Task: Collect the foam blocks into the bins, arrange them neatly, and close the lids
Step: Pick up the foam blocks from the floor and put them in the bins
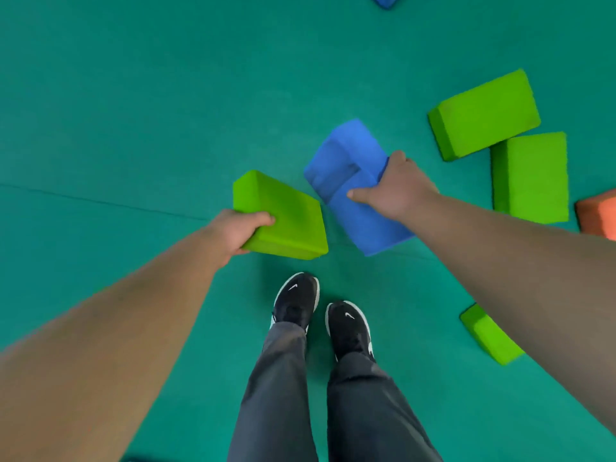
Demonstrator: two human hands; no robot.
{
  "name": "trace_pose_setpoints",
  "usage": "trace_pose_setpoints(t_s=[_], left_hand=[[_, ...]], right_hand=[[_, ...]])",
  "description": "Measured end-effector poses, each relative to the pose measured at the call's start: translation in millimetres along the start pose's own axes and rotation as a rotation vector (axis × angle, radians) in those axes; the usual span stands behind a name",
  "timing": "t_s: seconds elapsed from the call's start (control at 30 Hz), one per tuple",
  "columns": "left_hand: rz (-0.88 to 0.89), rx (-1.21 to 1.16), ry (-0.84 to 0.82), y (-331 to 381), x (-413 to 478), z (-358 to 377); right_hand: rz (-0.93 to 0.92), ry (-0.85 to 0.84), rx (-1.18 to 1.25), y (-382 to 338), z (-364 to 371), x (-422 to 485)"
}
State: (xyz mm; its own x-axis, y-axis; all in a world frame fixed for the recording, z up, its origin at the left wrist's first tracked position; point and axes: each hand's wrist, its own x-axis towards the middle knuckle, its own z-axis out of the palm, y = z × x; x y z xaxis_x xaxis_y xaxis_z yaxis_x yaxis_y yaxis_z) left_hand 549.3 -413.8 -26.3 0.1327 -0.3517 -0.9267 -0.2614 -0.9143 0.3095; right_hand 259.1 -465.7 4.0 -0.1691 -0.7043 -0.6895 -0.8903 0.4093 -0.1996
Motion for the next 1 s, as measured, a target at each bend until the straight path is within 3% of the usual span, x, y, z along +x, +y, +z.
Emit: trace_pose_setpoints(t_s=[0.2,0.4,0.73,1.0], left_hand=[[-0.080,-0.250,0.157,-83.0,-41.2,-55.3],[-0.154,-0.503,0.297,-189.8,-104.1,-63.5],[-0.318,-0.744,0.471,-382.5,-194.7,-16.4],[-0.336,-0.900,0.549,-508.4,-285.5,27.8]], right_hand=[[-0.203,-0.069,-0.243,-74.2,30.8,-30.3],[-0.363,-0.079,-0.416,-123.2,75.1,-92.4],[-0.589,-0.160,-0.710,-154.0,188.9,-213.6],[-0.800,-0.204,-0.863,-136.5,278.6,-340.2]])
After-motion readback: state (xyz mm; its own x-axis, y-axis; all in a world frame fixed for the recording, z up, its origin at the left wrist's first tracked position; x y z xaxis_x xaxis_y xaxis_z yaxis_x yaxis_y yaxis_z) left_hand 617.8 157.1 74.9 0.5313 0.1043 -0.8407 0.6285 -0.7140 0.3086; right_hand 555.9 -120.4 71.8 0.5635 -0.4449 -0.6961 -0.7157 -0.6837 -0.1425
